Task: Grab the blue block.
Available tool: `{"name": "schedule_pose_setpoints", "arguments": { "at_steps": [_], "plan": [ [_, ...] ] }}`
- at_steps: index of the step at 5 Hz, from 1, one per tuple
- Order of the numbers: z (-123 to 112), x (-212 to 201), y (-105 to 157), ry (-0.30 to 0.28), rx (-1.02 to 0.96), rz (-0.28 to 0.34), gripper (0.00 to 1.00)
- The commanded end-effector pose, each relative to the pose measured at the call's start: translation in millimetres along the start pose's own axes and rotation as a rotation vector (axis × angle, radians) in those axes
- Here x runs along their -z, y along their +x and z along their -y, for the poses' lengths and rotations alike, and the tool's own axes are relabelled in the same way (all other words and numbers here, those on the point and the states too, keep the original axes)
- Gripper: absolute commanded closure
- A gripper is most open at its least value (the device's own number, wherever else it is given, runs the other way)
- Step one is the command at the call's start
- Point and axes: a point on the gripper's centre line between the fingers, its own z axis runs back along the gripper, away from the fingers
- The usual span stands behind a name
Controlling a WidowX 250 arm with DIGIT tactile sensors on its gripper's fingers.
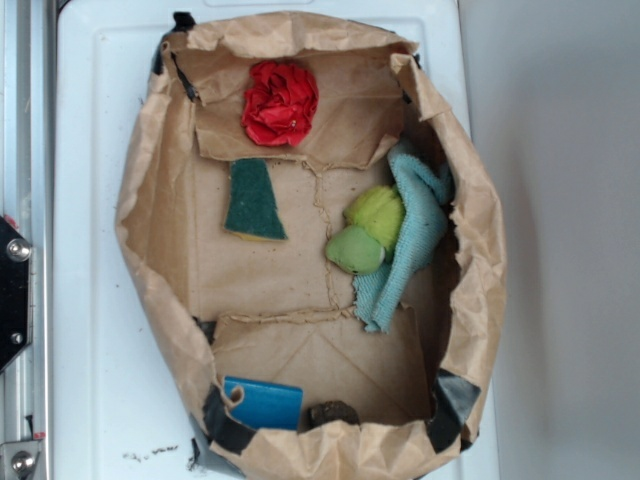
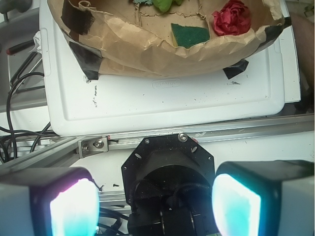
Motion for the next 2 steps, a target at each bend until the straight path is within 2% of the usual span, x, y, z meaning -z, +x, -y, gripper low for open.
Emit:
{"name": "schedule_pose_setpoints", "arguments": {
  "at_steps": [1,2],
  "plan": [
    [0,0,0,0.0,0.0,0.0,0.0],
    [2,-2,48,-0.038,-0.079,0.086,0.0]
  ]
}}
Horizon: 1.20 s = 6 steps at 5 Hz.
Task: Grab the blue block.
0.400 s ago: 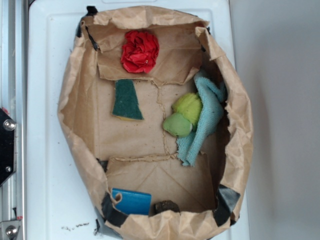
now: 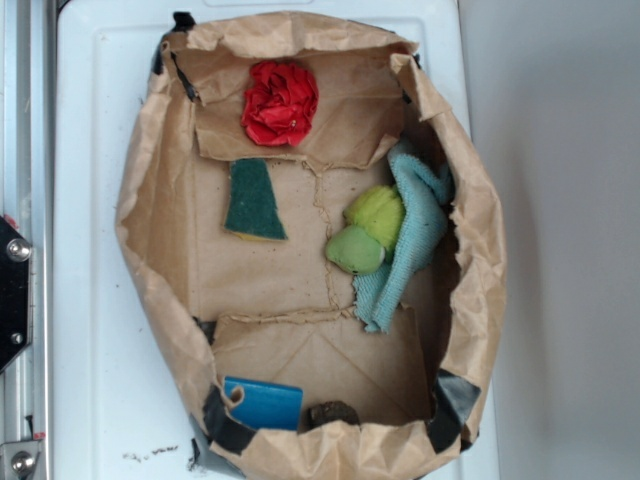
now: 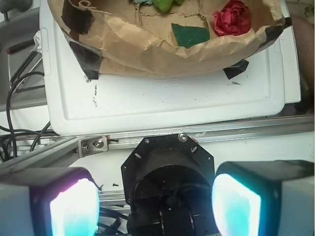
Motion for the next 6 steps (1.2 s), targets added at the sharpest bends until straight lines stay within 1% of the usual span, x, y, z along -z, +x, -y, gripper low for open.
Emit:
{"name": "schedule_pose_setpoints", "arguments": {
  "at_steps": [1,2,3,4,5,6],
  "plan": [
    [3,6,82,0.008,-0.117,0.115,0.0],
    [-3,31,110,0.036,-0.121,0.089,0.0],
    [-15,60,140,0.079,-0.149,0.076,0.0],
    [-20,86,157,0.098,-0.114,0.082,0.0],
    [-20,116,163,0.098,-0.048,0.052,0.0],
    [-16,135,162,0.093,-0.019,0.008,0.0]
  ]
}}
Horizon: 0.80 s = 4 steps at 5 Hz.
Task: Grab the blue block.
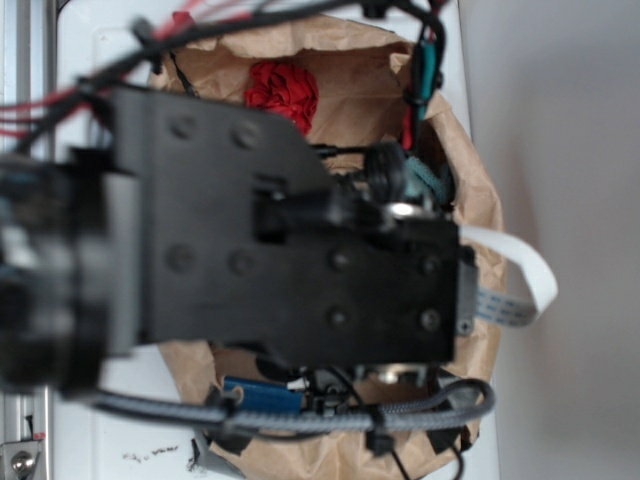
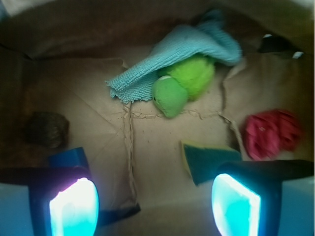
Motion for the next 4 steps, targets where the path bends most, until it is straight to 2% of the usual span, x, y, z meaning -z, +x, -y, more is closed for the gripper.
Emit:
{"name": "schedule_pose_setpoints", "arguments": {
  "at_steps": [1,3,4],
  "plan": [
    [4,28,-4,-0.006,0.044,-0.03,0.0],
    [28,22,-4,-0.148,0.065,-0.002,0.0],
    [28,22,-4,-0.148,0.065,-0.002,0.0]
  ]
}}
